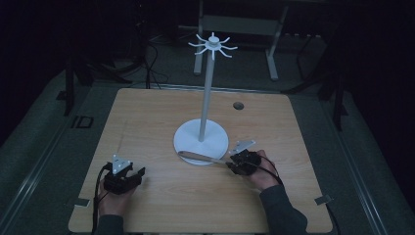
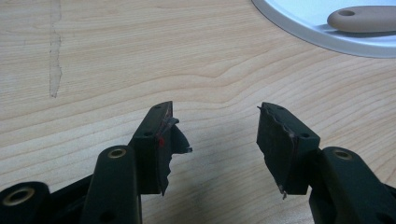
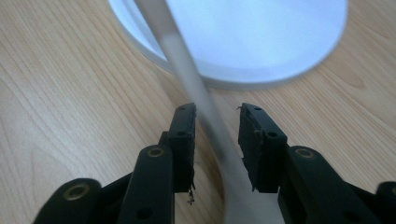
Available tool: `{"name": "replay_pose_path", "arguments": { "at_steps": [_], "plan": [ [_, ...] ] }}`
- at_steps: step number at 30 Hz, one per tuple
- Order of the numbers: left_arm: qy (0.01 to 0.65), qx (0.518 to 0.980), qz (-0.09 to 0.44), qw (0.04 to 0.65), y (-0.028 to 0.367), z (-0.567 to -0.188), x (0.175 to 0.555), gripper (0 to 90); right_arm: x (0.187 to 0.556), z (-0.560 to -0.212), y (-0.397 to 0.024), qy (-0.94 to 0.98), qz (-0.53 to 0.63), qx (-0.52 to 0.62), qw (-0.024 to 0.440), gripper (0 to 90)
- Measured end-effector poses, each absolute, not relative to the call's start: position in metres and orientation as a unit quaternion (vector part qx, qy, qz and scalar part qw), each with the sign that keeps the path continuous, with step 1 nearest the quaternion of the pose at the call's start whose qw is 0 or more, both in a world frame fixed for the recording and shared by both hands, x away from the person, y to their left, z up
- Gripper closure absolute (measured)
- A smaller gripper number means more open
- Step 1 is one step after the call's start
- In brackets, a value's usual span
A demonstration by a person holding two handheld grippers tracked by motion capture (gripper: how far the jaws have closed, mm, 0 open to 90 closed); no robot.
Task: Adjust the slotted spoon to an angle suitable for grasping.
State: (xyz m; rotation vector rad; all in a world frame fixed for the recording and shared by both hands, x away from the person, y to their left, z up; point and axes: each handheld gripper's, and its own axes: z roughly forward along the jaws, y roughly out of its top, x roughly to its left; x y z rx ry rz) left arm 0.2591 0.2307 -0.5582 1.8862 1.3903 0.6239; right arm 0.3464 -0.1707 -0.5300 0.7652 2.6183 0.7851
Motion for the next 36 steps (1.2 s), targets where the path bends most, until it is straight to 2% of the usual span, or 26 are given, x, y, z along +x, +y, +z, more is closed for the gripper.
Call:
{"name": "replay_pose_path", "arguments": {
  "at_steps": [5,10,23,29,36],
  "plan": [
    [0.537,0.727,0.241,0.353,0.23,-0.558,0.259,46.5,0.352,-0.536,-0.16,0.92,0.267,0.25,0.138,64.3],
    [0.539,0.726,0.241,0.354,0.231,-0.558,0.259,46.4,0.357,-0.54,-0.155,0.928,0.249,0.237,0.143,70.7],
    [0.539,0.726,0.242,0.353,0.231,-0.558,0.259,46.3,0.348,-0.54,-0.192,0.922,0.238,0.259,0.163,77.6],
    [0.538,0.726,0.242,0.352,0.231,-0.558,0.259,46.3,0.348,-0.538,-0.209,0.92,0.23,0.277,0.154,77.1],
    [0.538,0.727,0.242,0.353,0.23,-0.558,0.259,46.2,0.356,-0.529,-0.198,0.922,0.221,0.277,0.157,71.8]
  ]
}}
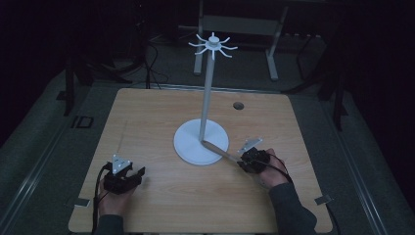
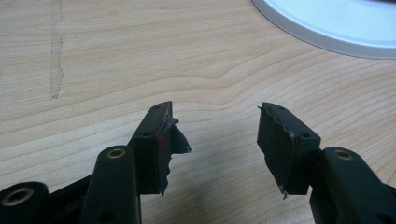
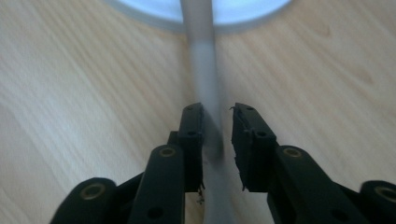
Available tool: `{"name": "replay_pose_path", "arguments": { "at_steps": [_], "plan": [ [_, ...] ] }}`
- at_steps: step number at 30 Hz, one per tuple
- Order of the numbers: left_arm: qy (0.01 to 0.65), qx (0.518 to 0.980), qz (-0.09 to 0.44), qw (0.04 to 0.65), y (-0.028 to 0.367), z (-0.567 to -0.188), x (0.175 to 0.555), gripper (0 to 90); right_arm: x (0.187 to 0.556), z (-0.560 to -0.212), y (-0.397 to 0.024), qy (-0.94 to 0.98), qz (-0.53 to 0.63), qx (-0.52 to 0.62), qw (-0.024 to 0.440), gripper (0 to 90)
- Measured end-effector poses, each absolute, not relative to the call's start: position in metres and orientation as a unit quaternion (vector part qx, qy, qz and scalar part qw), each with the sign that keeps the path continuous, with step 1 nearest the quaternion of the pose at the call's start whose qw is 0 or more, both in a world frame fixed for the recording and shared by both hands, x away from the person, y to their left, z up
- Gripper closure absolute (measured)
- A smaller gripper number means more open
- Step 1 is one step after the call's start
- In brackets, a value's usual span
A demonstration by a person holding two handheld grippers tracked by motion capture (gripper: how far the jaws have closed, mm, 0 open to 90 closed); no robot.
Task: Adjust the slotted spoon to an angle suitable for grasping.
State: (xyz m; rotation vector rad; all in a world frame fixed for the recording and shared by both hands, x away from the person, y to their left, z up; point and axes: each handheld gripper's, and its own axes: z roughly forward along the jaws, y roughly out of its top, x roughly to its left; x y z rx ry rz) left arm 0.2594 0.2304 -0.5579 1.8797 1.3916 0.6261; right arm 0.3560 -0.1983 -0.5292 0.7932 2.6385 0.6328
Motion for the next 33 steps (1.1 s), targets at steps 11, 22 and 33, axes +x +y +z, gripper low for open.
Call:
{"name": "replay_pose_path", "arguments": {
  "at_steps": [11,22,33],
  "plan": [
    [0.538,0.726,0.242,0.354,0.231,-0.558,0.259,46.2,0.378,-0.521,-0.161,0.938,0.195,0.25,0.142,70.4],
    [0.538,0.725,0.242,0.355,0.231,-0.557,0.259,46.2,0.397,-0.53,-0.146,0.951,0.163,0.24,0.106,71.2],
    [0.538,0.725,0.242,0.356,0.231,-0.557,0.259,46.2,0.401,-0.537,-0.144,0.957,0.154,0.23,0.089,74.5]
  ]
}}
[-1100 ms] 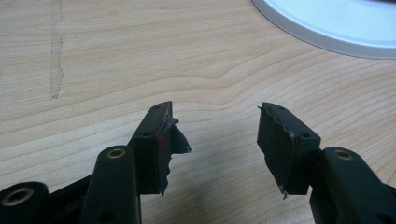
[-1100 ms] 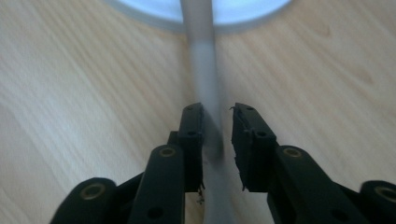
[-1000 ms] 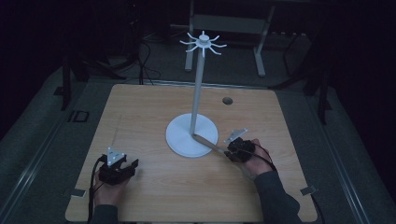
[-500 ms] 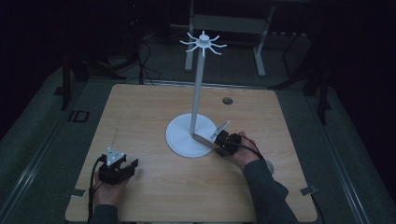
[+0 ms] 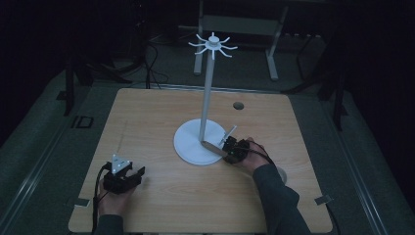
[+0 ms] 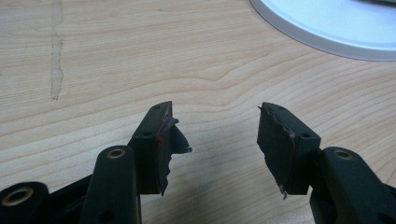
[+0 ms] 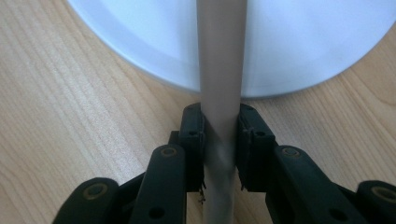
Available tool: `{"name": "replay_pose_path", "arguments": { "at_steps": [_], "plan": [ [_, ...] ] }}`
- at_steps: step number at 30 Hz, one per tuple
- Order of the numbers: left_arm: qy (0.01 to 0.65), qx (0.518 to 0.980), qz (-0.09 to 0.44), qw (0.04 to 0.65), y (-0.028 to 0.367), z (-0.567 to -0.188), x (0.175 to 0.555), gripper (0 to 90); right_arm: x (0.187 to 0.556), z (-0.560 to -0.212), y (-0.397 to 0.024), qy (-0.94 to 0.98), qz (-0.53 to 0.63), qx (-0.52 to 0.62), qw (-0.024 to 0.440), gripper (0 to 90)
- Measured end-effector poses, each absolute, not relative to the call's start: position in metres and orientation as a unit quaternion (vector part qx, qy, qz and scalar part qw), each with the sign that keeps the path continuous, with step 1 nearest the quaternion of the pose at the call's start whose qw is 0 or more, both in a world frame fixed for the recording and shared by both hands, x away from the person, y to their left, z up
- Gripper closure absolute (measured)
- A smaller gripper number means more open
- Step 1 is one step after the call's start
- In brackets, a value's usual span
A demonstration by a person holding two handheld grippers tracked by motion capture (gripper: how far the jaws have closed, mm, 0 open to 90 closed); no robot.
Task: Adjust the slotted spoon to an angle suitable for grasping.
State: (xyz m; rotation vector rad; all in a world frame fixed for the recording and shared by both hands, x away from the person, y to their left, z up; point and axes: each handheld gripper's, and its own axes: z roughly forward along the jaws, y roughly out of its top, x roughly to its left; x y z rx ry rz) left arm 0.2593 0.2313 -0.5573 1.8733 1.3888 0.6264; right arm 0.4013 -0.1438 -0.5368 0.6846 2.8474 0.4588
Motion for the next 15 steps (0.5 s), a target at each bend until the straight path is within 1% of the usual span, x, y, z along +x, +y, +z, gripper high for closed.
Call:
{"name": "replay_pose_path", "arguments": {
  "at_steps": [15],
  "plan": [
    [0.537,0.726,0.244,0.355,0.231,-0.557,0.26,46.2,0.39,-0.524,-0.149,0.954,0.178,0.217,0.109,74.6]
  ]
}}
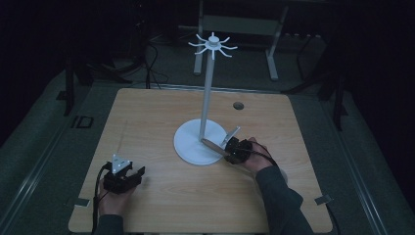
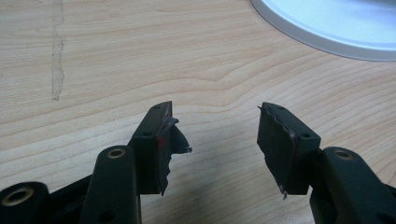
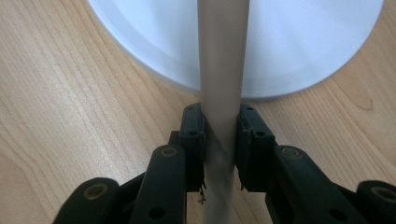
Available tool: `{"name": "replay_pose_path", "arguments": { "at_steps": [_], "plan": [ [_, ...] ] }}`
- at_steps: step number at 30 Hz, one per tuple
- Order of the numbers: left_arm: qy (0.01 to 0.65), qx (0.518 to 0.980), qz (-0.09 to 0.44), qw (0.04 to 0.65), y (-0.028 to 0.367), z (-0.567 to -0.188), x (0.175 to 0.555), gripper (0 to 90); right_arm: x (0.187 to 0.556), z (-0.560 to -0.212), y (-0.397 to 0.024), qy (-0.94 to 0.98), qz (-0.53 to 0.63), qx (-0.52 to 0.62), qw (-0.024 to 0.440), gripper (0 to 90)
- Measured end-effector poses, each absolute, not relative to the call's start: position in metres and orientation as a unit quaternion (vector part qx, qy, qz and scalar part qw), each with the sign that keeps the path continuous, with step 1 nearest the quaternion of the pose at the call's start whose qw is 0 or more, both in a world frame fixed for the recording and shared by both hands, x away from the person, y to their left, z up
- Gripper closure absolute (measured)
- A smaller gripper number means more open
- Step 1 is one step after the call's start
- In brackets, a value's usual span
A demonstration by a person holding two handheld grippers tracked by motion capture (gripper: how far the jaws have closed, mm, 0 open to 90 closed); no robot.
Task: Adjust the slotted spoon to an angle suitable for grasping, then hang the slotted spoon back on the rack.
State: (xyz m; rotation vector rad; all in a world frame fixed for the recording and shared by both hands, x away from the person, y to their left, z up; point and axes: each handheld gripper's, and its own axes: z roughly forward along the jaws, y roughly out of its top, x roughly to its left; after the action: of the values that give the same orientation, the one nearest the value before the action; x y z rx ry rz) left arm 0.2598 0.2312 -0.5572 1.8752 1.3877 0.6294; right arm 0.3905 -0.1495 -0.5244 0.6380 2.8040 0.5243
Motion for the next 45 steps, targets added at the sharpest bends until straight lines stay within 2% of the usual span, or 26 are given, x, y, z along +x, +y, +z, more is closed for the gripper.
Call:
{"name": "replay_pose_path", "arguments": {
  "at_steps": [45],
  "plan": [
    [0.538,0.723,0.247,0.357,0.23,-0.557,0.261,45.9,0.387,-0.492,-0.172,0.915,0.283,0.252,0.141,74.6]
  ]
}}
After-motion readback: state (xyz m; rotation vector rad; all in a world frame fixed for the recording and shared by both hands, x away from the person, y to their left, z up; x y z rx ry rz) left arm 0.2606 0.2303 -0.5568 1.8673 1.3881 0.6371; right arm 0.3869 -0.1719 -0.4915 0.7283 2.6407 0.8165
